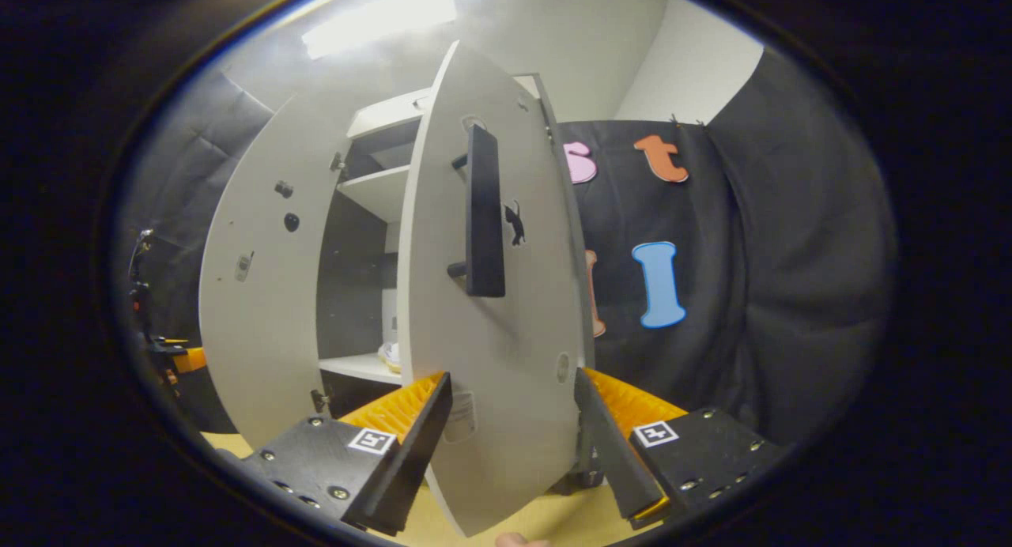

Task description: Grab one shoe with the right hand and put it into the shoe cabinet, grab the other shoe with the left hand and put it into the shoe cabinet; then close the right door with the right hand and the left door with the left hand.

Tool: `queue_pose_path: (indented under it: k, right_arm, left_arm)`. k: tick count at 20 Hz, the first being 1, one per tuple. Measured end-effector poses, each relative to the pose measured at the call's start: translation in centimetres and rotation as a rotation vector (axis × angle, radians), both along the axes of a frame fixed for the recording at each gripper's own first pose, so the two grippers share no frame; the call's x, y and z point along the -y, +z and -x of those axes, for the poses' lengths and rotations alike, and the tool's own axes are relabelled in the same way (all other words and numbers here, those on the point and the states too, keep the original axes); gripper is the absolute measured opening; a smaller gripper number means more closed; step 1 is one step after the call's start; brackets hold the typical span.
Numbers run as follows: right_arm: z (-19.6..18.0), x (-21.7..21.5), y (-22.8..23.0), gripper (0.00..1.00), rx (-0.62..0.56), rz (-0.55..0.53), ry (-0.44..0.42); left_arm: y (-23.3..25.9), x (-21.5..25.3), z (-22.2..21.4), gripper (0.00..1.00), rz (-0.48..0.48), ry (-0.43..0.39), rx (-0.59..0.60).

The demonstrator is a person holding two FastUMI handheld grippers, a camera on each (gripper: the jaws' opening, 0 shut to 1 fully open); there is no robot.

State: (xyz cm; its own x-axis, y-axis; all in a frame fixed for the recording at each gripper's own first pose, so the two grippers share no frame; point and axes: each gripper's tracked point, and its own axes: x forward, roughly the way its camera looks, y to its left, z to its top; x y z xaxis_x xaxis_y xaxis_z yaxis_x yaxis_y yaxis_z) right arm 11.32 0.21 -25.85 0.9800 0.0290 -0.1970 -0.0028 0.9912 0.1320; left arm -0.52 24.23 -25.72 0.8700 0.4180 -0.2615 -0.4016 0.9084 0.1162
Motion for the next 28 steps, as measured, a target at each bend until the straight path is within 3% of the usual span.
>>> queue_pose_path:
  k: [2, 8, 13, 14, 20, 22, 28]
  right_arm:
    - [-0.7, -1.7, -0.5, 0.94, -0.005, -0.016, 0.035]
    - [-0.8, -0.8, 0.5, 0.94, 0.048, -0.009, -0.027]
    - [-0.7, -1.2, 0.7, 0.94, 0.05, 0.001, -0.018]
    - [-0.6, -1.3, 0.8, 0.94, 0.05, 0.004, -0.016]
    - [-0.5, -1.3, 1.6, 0.94, 0.065, 0.035, -0.01]
    - [-0.6, -1.3, 2.0, 0.94, 0.071, 0.041, -0.011]
    - [-2.5, -1.2, 4.8, 0.94, 0.15, 0.053, -0.015]
  left_arm:
    - [-0.1, 0.1, 0.0, 0.91, 0.009, 0.004, 0.001]
    - [-0.5, 1.6, -0.8, 0.9, 0.047, -0.036, 0.008]
    - [-1.1, 5.8, -1.7, 0.87, 0.14, -0.157, 0.013]
    - [-1.3, 6.9, -2.1, 0.9, 0.146, -0.185, 0.012]
    - [-2.4, 14.2, -5.4, 0.87, 0.201, -0.313, 0.014]
    - [-2.1, 15.8, -6.6, 0.9, 0.23, -0.338, 0.041]
    - [1.1, 18.4, -10.8, 0.87, 0.168, -0.357, 0.129]
